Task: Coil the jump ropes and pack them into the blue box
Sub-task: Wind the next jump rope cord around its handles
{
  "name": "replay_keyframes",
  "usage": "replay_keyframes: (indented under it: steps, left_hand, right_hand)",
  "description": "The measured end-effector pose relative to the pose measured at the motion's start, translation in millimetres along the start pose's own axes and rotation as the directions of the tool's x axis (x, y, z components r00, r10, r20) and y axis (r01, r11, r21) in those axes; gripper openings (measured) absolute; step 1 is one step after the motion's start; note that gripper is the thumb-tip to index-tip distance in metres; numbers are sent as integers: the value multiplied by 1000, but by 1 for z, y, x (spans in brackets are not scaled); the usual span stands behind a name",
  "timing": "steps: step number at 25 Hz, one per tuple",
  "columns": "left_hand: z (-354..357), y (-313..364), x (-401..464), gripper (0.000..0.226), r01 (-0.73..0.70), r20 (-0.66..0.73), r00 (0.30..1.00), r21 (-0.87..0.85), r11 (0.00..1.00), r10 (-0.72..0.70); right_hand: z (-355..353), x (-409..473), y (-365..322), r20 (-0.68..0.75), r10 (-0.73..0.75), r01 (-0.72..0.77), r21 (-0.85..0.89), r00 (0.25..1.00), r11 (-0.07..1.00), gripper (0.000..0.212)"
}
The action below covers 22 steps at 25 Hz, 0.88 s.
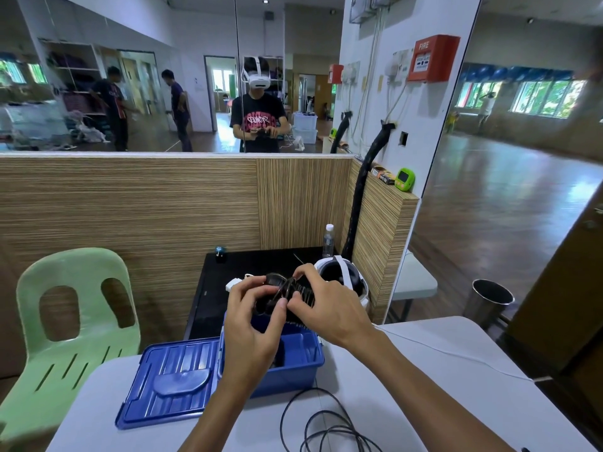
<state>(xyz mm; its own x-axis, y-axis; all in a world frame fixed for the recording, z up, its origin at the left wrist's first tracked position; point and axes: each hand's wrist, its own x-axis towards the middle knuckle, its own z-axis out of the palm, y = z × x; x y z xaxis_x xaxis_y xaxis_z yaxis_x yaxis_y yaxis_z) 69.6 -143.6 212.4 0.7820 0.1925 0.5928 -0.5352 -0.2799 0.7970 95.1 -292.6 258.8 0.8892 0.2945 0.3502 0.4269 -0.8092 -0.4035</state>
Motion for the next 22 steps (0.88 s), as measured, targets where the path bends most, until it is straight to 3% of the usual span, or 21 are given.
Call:
replay_keyframes:
  steps: [5,8,11,14,17,22]
  left_hand:
    - [-1,2,5,31,154,77,987,-191,970,-141]
    - [5,12,-1,42,322,137,947,-418,849,-292]
    - [13,12,-14,57,352,143,936,-440,826,-323]
    - [18,11,-27,62,271,135,962,-326,905,-239]
    - [21,10,-30,43,96,101,991,-60,994,-90]
    - [17,12,-23,47,-21,143,990,182,983,-5]
  right_hand:
    - [-2,-1,-5,-5,-14,14,56,1000,998,30]
    - [-5,1,-12,-48,-43,46,44,998,998,35]
    - [-5,7,-10,-34,-20,19,-20,999,1000,36]
    - [-3,5,-2,-3,34,-34,-27,999,999,36]
    - [-6,4,-1,4,54,-54,-20,999,998,36]
    - [-11,3,1,50,56,-56,0,997,998,43]
